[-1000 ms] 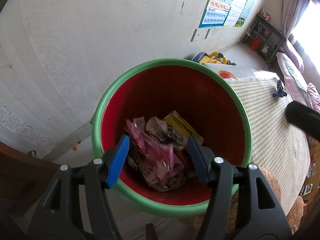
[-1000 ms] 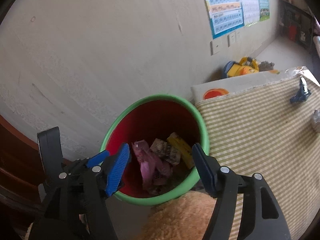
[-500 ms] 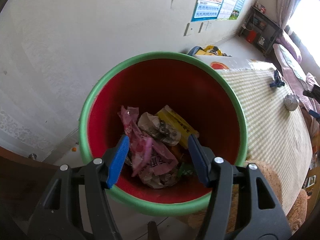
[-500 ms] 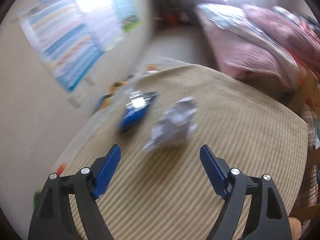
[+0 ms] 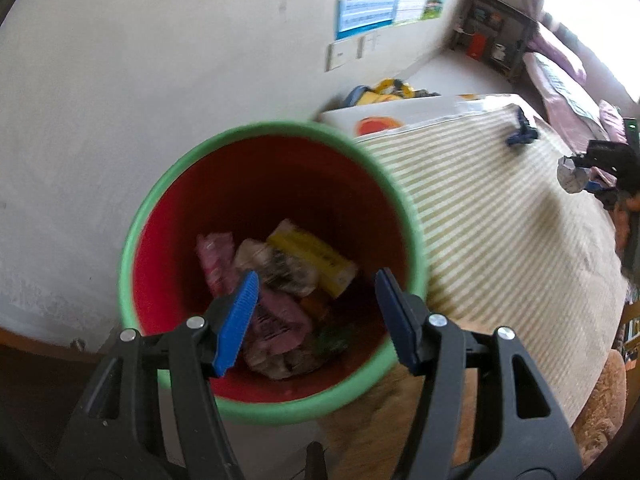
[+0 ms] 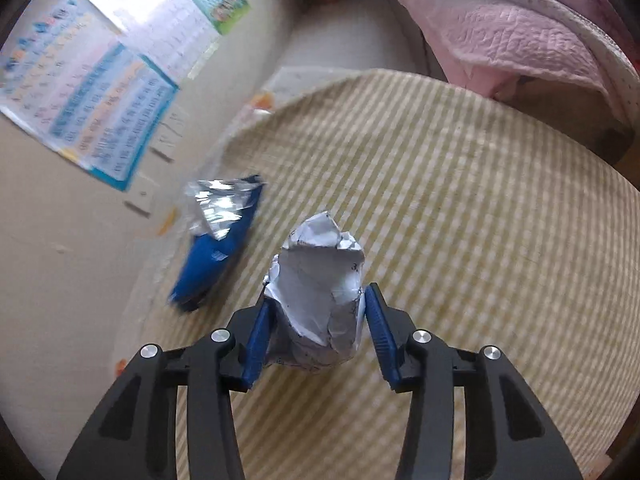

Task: Collect trash
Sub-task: 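Grasp the silver foil ball with the right gripper while the left approaches the blue-silver wrapper, then grasp the blue-silver wrapper with the left gripper and lift it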

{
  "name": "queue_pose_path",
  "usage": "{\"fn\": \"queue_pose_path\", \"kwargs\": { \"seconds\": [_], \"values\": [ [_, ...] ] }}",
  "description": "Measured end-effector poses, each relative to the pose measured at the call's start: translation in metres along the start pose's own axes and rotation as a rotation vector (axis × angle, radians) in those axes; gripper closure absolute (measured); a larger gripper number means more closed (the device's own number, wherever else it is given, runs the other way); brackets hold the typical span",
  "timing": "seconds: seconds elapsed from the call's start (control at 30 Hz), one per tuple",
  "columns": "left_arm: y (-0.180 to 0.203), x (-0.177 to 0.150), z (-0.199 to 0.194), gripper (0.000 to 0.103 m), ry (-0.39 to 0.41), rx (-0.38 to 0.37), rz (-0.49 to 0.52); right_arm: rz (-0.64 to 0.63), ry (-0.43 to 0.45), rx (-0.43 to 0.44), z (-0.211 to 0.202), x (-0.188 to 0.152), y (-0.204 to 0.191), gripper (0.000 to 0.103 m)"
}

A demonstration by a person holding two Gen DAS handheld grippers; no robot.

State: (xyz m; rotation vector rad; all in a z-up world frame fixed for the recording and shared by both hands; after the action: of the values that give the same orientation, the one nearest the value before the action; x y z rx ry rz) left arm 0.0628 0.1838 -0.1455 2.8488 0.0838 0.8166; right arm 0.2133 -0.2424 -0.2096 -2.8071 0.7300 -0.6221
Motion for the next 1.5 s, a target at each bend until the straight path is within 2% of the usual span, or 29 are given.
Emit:
{"fn": "queue_pose_path", "kwargs": {
  "seconds": [0.1, 0.23, 0.3, 0.33, 0.47, 0.6, 0.77, 0.9, 1.03, 1.33, 1.4, 1.5],
  "values": [
    [0.035, 0.017, 0.007, 0.045, 0.007, -0.052, 0.053, -0.066, 0.044, 0.036, -0.042, -0.034, 0.015, 0.059],
    [0.094, 0.044, 0.027, 0.045, 0.008, -0.137, 0.132, -0.115, 0.034, 0.048, -0.083, -0.100, 0.041, 0.058],
    [0.129, 0.059, 0.041, 0.044, 0.010, -0.169, 0.181, -0.156, 0.015, 0.029, -0.089, -0.127, 0.045, 0.058],
    [0.146, 0.066, 0.049, 0.041, 0.012, -0.174, 0.205, -0.175, 0.002, 0.019, -0.091, -0.146, 0.051, 0.058],
    [0.195, 0.095, 0.081, 0.040, 0.024, -0.159, 0.271, -0.203, -0.012, 0.048, -0.090, -0.178, 0.059, 0.058],
    [0.239, 0.126, 0.125, 0.040, -0.019, -0.139, 0.335, -0.216, 0.029, 0.065, -0.089, -0.176, 0.062, 0.058],
    [0.269, 0.149, 0.170, 0.040, -0.069, -0.049, 0.401, -0.189, 0.020, 0.115, -0.085, -0.176, 0.072, 0.056],
    [0.278, 0.157, 0.189, 0.040, -0.102, -0.033, 0.406, -0.163, 0.011, 0.147, -0.083, -0.172, 0.077, 0.056],
    [0.289, 0.162, 0.208, 0.038, -0.147, 0.033, 0.456, -0.149, 0.007, 0.170, -0.083, -0.171, 0.081, 0.056],
    [0.303, 0.166, 0.239, 0.038, -0.194, 0.069, 0.467, -0.136, 0.004, 0.187, -0.082, -0.157, 0.088, 0.056],
    [0.303, 0.166, 0.245, 0.041, -0.207, 0.064, 0.459, -0.131, 0.003, 0.189, -0.081, -0.154, 0.088, 0.056],
    [0.305, 0.166, 0.245, 0.056, -0.199, 0.047, 0.454, -0.133, 0.004, 0.190, -0.079, -0.151, 0.087, 0.056]
  ]
}}
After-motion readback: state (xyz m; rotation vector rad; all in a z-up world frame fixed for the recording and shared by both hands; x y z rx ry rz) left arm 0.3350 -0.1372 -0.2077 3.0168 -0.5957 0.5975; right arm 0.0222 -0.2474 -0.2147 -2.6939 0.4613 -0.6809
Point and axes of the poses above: each gripper's, at about its wrist camera, not at the fingertips, and z roughly the way its jaws point, y to its right, x to its top, the point moved 2 cm from there along z, roughly the way its jaws point, and after that the axes turned 11 degrees about -x, right-handed, at the moved point
